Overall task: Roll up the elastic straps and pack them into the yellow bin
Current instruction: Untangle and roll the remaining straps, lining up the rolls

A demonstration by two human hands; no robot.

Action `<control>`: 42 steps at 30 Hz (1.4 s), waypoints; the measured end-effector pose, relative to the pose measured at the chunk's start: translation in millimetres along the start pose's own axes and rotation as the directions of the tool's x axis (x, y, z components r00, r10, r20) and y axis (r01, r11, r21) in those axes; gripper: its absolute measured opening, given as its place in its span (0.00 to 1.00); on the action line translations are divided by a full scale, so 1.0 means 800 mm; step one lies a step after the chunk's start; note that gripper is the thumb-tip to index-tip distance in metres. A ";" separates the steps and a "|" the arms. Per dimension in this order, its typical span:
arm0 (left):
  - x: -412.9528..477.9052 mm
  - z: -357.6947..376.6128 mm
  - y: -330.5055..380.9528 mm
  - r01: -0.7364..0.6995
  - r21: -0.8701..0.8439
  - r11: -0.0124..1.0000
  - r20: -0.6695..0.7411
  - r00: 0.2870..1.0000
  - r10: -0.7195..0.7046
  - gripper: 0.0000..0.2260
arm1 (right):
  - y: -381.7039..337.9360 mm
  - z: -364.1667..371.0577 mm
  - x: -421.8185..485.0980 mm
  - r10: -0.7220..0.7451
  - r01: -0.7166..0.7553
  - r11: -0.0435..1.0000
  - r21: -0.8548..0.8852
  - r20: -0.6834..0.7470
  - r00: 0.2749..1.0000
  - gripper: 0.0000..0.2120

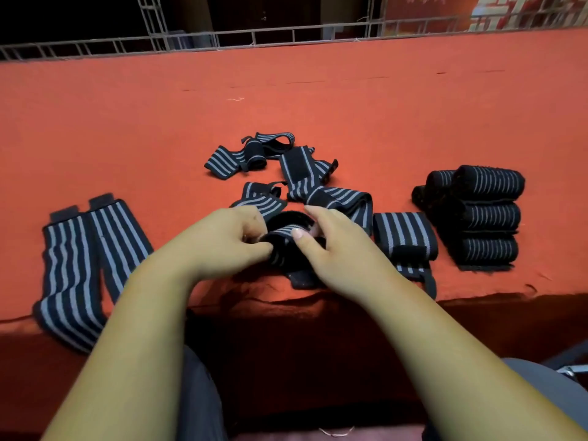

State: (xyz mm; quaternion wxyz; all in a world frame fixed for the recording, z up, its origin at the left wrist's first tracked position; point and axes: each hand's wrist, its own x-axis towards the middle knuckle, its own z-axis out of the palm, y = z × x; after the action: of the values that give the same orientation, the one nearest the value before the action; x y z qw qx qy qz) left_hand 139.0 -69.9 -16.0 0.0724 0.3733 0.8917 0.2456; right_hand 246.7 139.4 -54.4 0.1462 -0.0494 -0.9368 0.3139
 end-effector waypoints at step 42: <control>0.013 0.035 0.025 0.254 -0.477 0.842 -0.461 0.743 -0.485 0.08 | -0.032 -0.003 -0.008 0.190 -0.194 0.979 -0.064 -0.061 0.980 0.26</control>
State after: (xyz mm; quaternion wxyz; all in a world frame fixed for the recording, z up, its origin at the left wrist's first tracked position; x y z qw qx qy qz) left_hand 153.0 -39.3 -30.1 -0.0753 0.0733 0.8629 0.4944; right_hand 253.5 119.1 -38.7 0.1388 -0.1531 -0.9337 0.2923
